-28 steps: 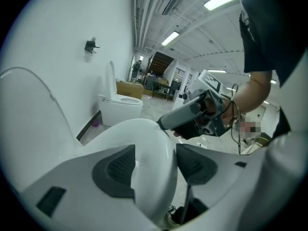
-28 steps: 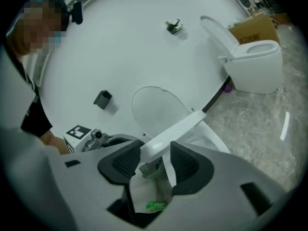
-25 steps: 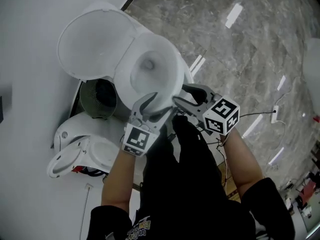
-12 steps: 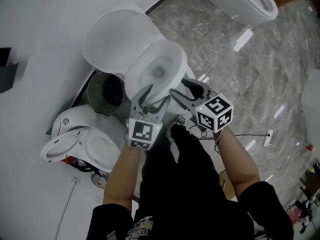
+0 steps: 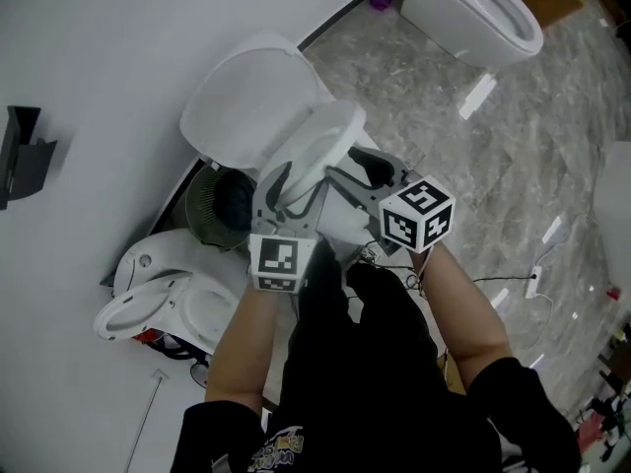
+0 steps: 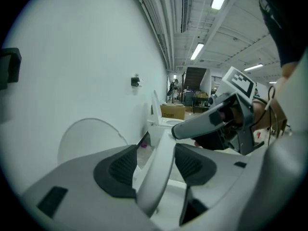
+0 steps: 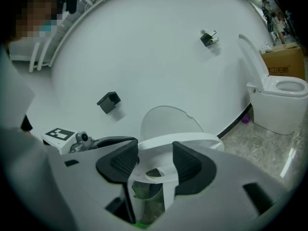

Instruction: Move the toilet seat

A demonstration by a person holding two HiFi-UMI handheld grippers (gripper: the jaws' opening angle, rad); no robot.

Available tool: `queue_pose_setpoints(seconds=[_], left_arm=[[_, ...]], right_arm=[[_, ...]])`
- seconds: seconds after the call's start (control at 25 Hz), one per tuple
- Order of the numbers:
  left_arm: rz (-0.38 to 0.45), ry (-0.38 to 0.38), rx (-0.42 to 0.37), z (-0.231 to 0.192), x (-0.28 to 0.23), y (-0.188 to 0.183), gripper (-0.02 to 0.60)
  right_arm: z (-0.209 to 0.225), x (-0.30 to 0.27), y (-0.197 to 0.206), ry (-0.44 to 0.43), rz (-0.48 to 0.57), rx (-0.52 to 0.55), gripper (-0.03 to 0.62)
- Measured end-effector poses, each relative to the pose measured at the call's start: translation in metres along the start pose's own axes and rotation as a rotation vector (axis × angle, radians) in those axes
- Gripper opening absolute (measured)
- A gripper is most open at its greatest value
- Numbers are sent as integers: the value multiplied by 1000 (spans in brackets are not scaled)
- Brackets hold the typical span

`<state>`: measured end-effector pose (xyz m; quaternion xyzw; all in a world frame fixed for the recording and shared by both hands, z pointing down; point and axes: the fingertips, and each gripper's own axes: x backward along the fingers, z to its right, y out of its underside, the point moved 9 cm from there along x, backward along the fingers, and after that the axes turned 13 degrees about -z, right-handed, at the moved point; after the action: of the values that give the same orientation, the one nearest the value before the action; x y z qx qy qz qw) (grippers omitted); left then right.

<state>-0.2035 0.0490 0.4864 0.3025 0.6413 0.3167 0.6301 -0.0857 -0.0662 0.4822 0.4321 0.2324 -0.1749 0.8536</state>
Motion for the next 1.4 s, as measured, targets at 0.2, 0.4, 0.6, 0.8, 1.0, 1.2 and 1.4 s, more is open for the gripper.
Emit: queue_pose_setpoints(seconds=[0.2,0.4,0.6,0.8,1.0,1.2,1.4], left_arm=[[4,-26,2,-35,0,-14,207],[8,-58,12,-71,-2,-24,173],[0,-88,45,-108,-5,-31,146],[0,-117,63,-140,-4,-37,135],[1,-140,84,-172,-6,-41,124],[2,-153,103,-193,-8,-41,121],[0,-156,118,-205,-11,-40,118]], right_arm=[[-8,-26,-32,8,35,-18,235],[-12,-53,-62,14,66,-29,235],[-14,-83,-90,21,63,-21,233],[-15,-112,-115,35,42,-4,233],[-13,-141,-138,62,29,26,225],[-9,-166,-153,65,26,25,218],[-6,-181,-163,72,22,18,218]])
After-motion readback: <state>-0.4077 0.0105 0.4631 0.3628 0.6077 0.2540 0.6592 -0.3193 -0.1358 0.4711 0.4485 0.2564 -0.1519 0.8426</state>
